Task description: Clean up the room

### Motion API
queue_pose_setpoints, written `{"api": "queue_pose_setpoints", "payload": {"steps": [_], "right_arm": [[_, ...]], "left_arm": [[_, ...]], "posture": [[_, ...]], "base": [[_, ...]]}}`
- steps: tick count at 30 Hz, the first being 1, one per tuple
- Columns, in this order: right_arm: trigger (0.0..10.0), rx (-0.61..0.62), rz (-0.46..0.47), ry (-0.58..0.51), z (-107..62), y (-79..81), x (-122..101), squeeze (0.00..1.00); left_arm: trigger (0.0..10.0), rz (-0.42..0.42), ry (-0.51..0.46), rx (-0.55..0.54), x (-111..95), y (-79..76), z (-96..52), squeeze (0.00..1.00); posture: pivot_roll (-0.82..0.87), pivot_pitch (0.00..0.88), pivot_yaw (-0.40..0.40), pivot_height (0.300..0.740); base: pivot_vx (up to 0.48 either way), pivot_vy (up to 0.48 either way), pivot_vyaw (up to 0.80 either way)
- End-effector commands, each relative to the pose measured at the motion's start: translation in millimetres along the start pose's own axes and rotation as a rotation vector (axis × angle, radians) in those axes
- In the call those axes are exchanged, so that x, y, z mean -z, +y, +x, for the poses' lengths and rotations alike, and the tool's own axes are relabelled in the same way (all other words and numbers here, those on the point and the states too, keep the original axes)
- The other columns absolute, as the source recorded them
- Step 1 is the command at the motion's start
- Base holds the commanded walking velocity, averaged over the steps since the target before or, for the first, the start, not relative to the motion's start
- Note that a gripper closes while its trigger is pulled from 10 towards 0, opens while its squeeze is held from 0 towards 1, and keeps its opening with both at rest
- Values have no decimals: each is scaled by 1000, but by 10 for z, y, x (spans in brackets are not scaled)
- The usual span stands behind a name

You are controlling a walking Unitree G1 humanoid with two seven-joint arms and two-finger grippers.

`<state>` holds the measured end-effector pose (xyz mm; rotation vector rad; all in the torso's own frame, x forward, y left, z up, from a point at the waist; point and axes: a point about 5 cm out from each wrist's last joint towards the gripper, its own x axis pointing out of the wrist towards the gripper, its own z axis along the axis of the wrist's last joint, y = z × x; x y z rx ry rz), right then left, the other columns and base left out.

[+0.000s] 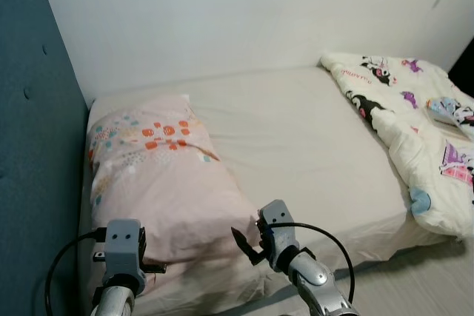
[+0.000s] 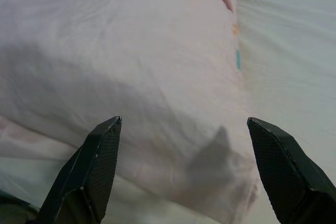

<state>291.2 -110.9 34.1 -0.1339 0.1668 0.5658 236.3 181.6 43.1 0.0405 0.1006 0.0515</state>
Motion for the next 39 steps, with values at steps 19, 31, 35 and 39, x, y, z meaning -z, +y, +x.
{"api": "queue_pose_setpoints", "payload": {"steps": [19, 31, 35, 39], "right_arm": [[10000, -32, 10, -8, -24, 24, 0, 0], [10000, -54, 8, -12, -25, 26, -13, 0], [10000, -96, -4, 17, -19, 92, 24, 0], [10000, -112, -4, 17, -25, 121, 34, 0]], "left_arm": [[10000, -9, 26, -6, 63, -30, -57, 0], [10000, -23, 20, -22, 66, -8, -68, 0], [10000, -34, 17, -38, 62, 14, -72, 0], [10000, -46, 16, -47, 62, 29, -78, 0]], "posture": [[23, 150, -108, 680], [19, 143, -112, 735], [20, 142, -113, 739], [21, 141, -114, 739]], "base": [[0, 0, 0], [0, 0, 0], [0, 0, 0], [0, 0, 0]]}}
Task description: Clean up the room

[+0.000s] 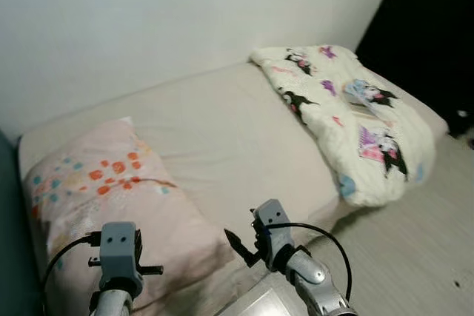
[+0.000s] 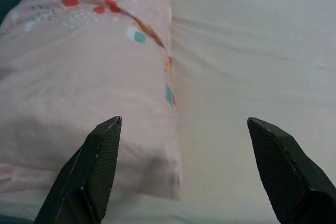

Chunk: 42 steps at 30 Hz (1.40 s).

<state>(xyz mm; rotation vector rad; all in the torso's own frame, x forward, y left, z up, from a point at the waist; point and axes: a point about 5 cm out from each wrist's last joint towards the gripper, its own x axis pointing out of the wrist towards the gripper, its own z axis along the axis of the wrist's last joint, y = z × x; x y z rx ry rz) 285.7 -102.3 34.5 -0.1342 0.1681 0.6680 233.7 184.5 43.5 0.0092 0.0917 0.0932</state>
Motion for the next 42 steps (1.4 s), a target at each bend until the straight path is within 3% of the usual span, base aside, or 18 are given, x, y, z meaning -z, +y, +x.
{"api": "queue_pose_setpoints", "payload": {"steps": [1, 18, 24, 29, 36, 38, 42], "right_arm": [[10000, -10, 8, 18, -22, 25, 44, 0], [10000, -63, 12, 40, -18, 54, 60, 0], [10000, -22, 39, 56, -2, 56, 105, 0], [10000, 8, 3, 86, -2, 35, 141, 0], [10000, 53, -15, 162, -29, -4, 247, 0], [10000, 72, -29, 222, -57, -26, 325, 0], [10000, 59, -33, 203, -61, -12, 317, 0]], "left_arm": [[10000, -14, 23, -10, 62, 8, -56, 0], [10000, -81, 58, -40, 116, 42, -56, 0], [10000, -104, 65, -35, 121, 30, -39, 0], [10000, -155, 132, -28, 199, -20, -56, 0], [10000, -142, 212, 14, 318, -96, -83, 0], [10000, -91, 197, 66, 337, -131, -81, 0], [10000, -79, 170, 51, 318, -122, -61, 0]], "posture": [[22, 142, -114, 739], [25, 133, -112, 740], [30, 122, -105, 740], [39, 103, -90, 740], [42, 94, -87, 740], [43, 85, -84, 740], [40, 82, -82, 740]], "base": [[0, 0, 0], [0, 0, 0], [0, 0, 0], [0, 0, 0], [0, 0, 0], [0, 0, 0], [0, 0, 0]]}}
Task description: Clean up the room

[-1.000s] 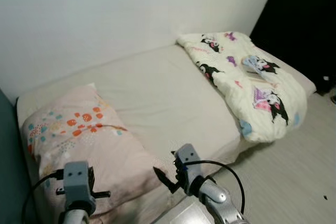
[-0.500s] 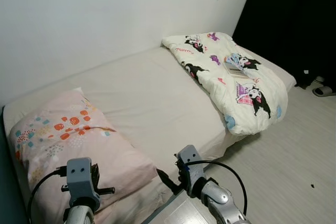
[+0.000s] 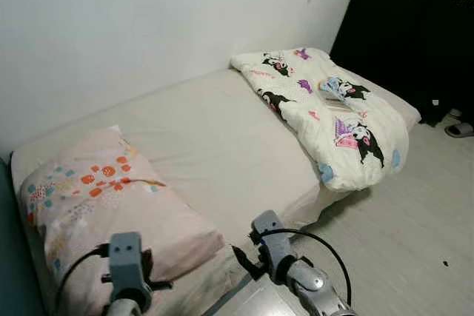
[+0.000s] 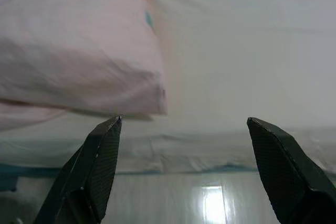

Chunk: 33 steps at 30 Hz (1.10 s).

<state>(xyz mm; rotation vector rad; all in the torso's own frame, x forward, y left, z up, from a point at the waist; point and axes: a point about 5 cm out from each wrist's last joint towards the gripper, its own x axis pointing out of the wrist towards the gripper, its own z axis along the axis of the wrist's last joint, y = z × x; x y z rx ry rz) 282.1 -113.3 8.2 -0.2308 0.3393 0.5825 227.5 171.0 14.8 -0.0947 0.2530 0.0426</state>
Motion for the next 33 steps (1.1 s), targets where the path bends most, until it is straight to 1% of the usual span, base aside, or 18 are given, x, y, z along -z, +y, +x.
{"api": "queue_pose_setpoints", "payload": {"steps": [1, 2, 4, 5, 6, 8, 10, 11, 15, 17, 19, 20, 22, 24, 33], "right_arm": [[10000, -16, -6, 5, -11, 38, 34, 0], [10000, -16, -6, 5, -11, 38, 34, 0], [10000, -16, -12, -4, -6, 45, 23, 0], [10000, -19, -9, -4, -3, 49, 24, 0], [10000, -25, -19, -12, 1, 60, 14, 0], [10000, -30, -26, -17, 4, 69, 8, 0], [10000, -47, -37, -26, 12, 99, -1, 0], [10000, -47, -37, -26, 12, 99, -1, 0], [10000, -55, -38, -30, 13, 114, -2, 0], [10000, -57, -38, -32, 12, 117, -3, 0], [10000, -62, -36, -36, 11, 122, -7, 0], [10000, -64, -36, -37, 11, 123, -7, 0], [10000, -67, -36, -37, 16, 127, -9, 0], [10000, -68, -36, -38, 17, 129, -10, 0], [10000, -75, -31, -54, 17, 139, -26, 0]], "left_arm": [[10000, 8, 5, -12, 21, 18, -6, 0], [10000, 8, 5, -12, 21, 18, -6, 0], [10000, -19, 12, -10, 15, 21, -3, 0], [10000, -29, 30, -19, 26, 31, 0, 0], [10000, -50, 46, -30, 37, 43, 1, 0], [10000, -62, 56, -38, 45, 53, 3, 0], [10000, -81, 84, -14, 63, 16, -9, 0], [10000, -81, 84, -14, 63, 16, -9, 0], [10000, -130, 103, 10, 87, -31, -20, 0], [10000, -130, 98, 18, 85, -44, -21, 0], [10000, -64, 63, 21, 59, -53, -18, 0], [10000, -47, 56, 22, 53, -55, -17, 0], [10000, -74, 47, -2, 41, -39, -8, 0], [10000, -78, 48, -1, 38, -38, -6, 0], [10000, -70, 20, 4, -19, -16, -9, 0]], "posture": [[40, 78, -80, 740], [40, 78, -80, 740], [41, 77, -80, 740], [41, 74, -79, 740], [42, 71, -79, 740], [42, 71, -80, 740], [44, 70, -80, 740], [44, 70, -80, 740], [44, 68, -79, 740], [44, 65, -80, 740], [44, 67, -80, 740], [44, 67, -80, 740], [44, 68, -81, 740], [45, 70, -81, 740], [44, 75, -79, 740]], "base": [[0, 0, 0], [0, 0, 0], [0, 0, 0], [0, 0, 0], [0, 0, 800], [0, 0, 800], [0, 0, 800], [0, 0, 800], [0, 0, 800], [0, 0, 800], [0, 0, 800], [0, 0, 800], [0, 0, 800], [0, 0, 800], [0, 0, 800]]}}
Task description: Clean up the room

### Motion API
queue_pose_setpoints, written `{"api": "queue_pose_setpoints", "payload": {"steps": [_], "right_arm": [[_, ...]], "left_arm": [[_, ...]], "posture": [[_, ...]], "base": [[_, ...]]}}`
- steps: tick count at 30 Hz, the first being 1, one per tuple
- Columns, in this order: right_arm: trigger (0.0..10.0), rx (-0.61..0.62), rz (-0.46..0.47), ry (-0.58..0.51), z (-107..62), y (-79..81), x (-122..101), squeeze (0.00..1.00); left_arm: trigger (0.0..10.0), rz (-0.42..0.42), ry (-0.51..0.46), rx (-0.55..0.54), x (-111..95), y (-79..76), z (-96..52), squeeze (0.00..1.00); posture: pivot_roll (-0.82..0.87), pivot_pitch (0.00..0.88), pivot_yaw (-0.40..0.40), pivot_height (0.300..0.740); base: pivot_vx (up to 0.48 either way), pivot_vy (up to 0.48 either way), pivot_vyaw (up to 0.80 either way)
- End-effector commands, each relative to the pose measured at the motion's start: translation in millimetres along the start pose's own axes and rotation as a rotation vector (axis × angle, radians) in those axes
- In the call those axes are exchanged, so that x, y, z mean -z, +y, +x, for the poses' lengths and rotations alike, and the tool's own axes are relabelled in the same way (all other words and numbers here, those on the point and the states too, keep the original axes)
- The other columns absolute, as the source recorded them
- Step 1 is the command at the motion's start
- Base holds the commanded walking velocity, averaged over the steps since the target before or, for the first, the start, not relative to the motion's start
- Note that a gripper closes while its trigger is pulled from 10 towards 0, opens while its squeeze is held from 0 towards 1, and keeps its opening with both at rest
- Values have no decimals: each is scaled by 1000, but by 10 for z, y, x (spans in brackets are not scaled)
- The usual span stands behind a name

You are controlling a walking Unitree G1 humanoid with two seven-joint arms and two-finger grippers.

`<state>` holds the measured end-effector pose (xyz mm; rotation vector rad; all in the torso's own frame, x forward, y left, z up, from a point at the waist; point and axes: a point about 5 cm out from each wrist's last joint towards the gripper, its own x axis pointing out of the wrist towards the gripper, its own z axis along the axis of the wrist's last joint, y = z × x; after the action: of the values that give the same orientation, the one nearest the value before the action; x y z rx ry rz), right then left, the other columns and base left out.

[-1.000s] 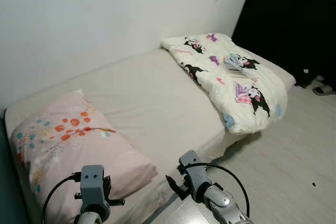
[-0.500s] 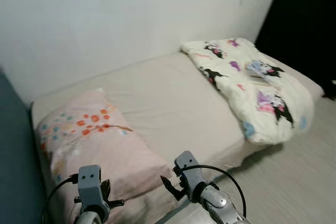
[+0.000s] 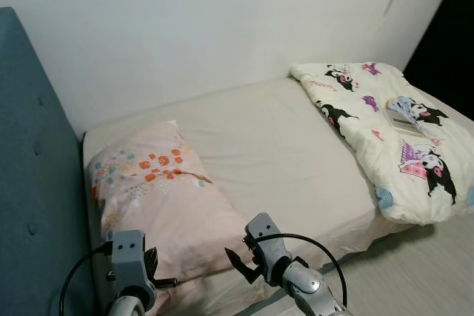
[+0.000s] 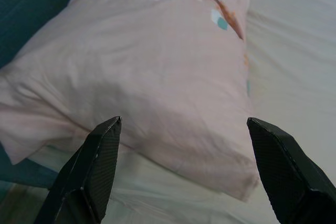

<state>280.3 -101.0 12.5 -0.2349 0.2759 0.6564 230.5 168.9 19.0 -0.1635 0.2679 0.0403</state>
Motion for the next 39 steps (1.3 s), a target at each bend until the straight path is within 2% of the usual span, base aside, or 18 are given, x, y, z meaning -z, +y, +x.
{"api": "queue_pose_setpoints", "payload": {"steps": [1, 2, 7, 19, 36, 39], "right_arm": [[10000, -14, -3, 5, -17, 39, 41, 0], [10000, -11, 24, 11, -19, 39, 55, 0], [10000, -3, 28, 20, -15, 32, 61, 0], [10000, 1, 38, 23, -23, 24, 74, 0], [10000, 5, 38, 14, -16, 19, 56, 0], [10000, 0, 36, 13, -16, 24, 53, 0]], "left_arm": [[10000, -7, -4, -9, 19, 18, -27, 0], [10000, -15, -7, -11, 17, 23, -28, 0], [10000, -55, -24, -20, -16, 27, -37, 0], [10000, -42, -43, -17, -33, 27, -59, 0], [10000, -45, -38, -37, -58, 49, -51, 0], [10000, -38, -36, -35, -60, 41, -46, 0]], "posture": [[43, 76, -79, 740], [43, 76, -79, 740], [42, 83, -76, 740], [44, 91, -78, 740], [45, 110, -75, 740], [45, 110, -75, 740]], "base": [[0, 0, 800], [0, 0, 0], [0, 0, 0], [0, -456, 0], [0, 0, 0], [0, -480, 0]]}}
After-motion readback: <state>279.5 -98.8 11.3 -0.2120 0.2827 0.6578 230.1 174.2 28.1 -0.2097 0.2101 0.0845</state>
